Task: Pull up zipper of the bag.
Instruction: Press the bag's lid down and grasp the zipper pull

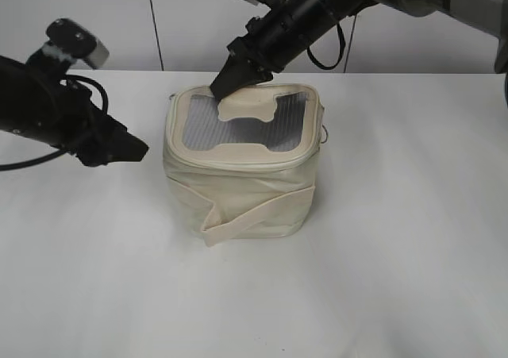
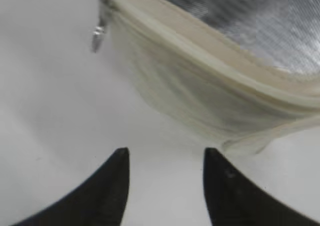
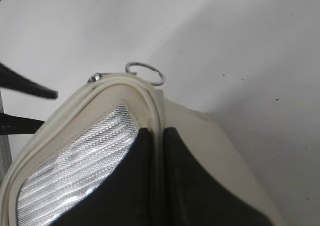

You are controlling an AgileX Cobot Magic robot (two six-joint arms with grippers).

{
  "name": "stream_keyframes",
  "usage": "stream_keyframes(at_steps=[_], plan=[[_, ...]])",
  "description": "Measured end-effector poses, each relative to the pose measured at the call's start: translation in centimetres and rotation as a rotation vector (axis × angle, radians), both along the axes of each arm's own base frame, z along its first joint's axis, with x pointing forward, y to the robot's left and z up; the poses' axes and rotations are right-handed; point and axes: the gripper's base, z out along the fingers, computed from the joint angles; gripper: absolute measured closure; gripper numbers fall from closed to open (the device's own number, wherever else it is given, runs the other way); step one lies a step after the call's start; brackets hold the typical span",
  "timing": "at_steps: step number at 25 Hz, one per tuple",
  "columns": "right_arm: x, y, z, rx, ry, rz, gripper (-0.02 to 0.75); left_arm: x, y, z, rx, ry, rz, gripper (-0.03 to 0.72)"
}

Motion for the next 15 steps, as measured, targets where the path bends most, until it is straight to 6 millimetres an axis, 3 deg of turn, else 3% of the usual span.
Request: stream_keyframes(at_steps=[3, 6, 9, 15], plan=[[0.0, 0.0, 0.0, 0.0, -0.001, 0.001, 0.696, 2.7, 1.6, 0.4, -0.108, 0.063, 0.005, 0.221], [0.0, 0.0, 0.0, 0.0, -0.001, 0.002, 0.696, 5.2, 2.5, -0.1, -0.177, 0.063, -0.069, 0.221], [0.0, 0.0, 0.0, -0.001, -0.003, 0.009, 0.696, 6.6, 2.1, -1.3, -0.16, 0.016, -0.15, 0.225], [-0.1, 0.0, 0.0, -0.001, -0.007, 0.015, 0.696, 7.5, 1.0, -2.7, -0.153, -0.024, -0.179, 0.225]])
